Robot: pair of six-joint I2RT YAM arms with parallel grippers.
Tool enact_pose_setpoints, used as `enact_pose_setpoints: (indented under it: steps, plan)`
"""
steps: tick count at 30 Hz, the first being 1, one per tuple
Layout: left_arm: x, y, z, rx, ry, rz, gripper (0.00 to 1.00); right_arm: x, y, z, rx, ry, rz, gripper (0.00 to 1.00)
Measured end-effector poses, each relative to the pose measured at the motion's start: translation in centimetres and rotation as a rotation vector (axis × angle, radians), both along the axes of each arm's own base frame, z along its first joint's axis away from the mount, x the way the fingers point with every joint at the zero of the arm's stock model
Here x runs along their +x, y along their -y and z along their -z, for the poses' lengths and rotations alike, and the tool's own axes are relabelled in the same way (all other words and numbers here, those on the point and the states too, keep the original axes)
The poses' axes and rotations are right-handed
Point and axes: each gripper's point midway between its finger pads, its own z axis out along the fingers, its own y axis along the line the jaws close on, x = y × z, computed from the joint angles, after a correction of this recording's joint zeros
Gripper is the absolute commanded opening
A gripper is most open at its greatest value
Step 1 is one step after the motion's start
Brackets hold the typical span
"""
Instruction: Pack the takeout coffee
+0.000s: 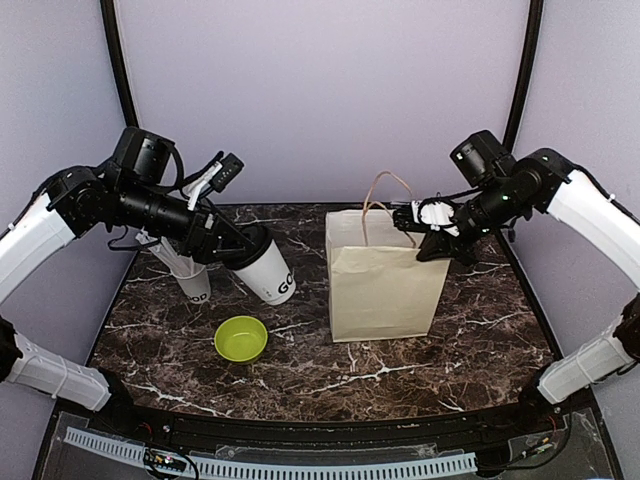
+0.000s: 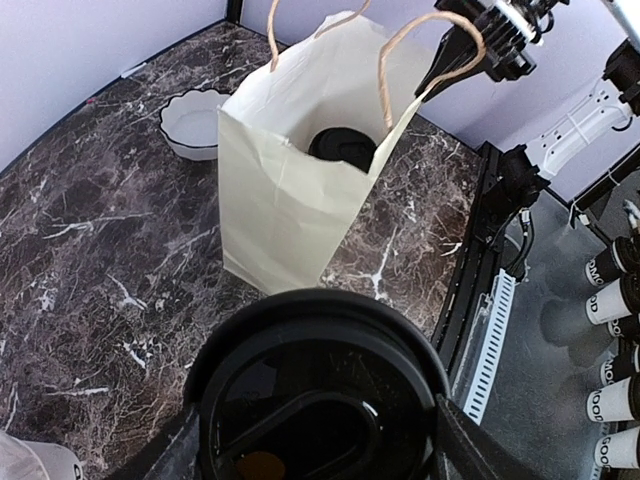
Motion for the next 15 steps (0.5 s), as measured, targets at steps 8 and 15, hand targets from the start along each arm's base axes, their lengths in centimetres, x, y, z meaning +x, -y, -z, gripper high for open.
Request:
enact_pose_setpoints:
  steps: [8, 15]
  plan:
    - [2.7, 3.7, 5.9, 0.058, 0.003, -0.003, 0.54, -0.1, 2.6, 0.3, 0.004, -0.006, 0.064, 0.09]
    - [4.9, 7.4, 11.6, 0.146, 0.001, 0.008, 0.55, -1.0, 2.8, 0.2, 0.023, -0.032, 0.044, 0.58]
